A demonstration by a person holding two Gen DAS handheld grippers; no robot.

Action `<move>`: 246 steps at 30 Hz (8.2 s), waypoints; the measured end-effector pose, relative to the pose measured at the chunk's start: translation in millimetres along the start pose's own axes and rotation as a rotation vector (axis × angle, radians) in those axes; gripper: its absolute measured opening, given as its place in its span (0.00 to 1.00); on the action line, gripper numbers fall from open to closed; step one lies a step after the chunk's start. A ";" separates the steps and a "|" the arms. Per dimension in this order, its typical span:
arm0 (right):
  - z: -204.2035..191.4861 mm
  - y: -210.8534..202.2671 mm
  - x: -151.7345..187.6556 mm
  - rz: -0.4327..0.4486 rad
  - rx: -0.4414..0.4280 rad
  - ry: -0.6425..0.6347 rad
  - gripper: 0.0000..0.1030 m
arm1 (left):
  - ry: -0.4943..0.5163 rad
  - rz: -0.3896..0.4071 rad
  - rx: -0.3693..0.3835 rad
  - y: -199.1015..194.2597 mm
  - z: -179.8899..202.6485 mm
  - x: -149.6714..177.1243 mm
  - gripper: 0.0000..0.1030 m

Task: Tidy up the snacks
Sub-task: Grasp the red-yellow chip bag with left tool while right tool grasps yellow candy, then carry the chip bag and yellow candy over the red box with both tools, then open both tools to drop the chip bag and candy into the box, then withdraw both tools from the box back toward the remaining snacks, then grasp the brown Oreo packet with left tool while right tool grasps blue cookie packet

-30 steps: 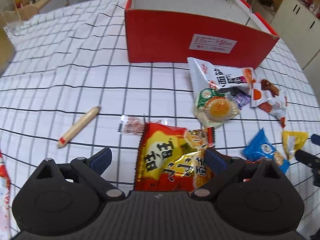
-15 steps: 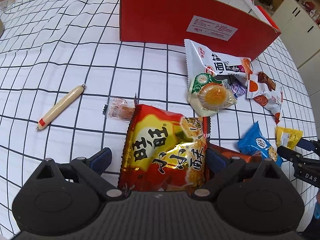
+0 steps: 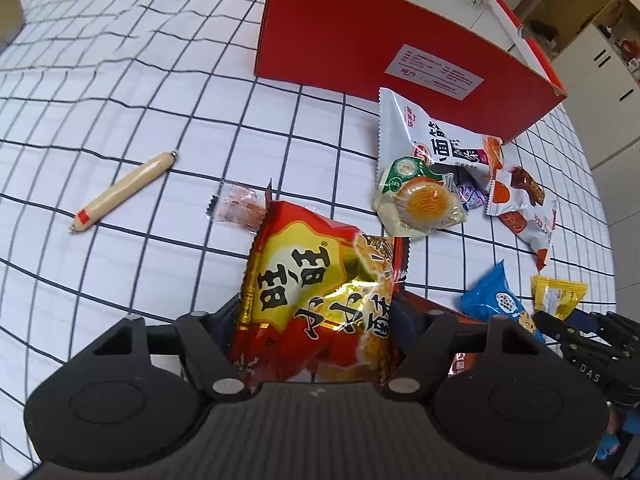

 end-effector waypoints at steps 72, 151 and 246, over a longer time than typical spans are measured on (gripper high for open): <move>-111.5 -1.3 -196.5 0.241 -0.089 -0.191 0.20 | 0.151 0.240 -0.143 -28.1 15.8 -222.5 0.64; -82.4 -74.6 -182.4 0.214 -0.193 -0.098 0.66 | 0.219 0.284 -0.227 -105.5 73.2 -158.6 0.72; -47.8 20.0 -22.6 -0.166 -0.245 -0.069 0.43 | 0.153 0.068 0.015 -3.1 85.7 35.2 0.64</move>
Point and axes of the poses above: each gripper's, at about its wrist camera, not at the fingertips, and y roughly the way its jaws point, z to its right, x to its underside, the point moved 2 cm from there along y, roughly the way its jaws point, and after that the axes turned 12 degrees about y, right-handed, at the moved point
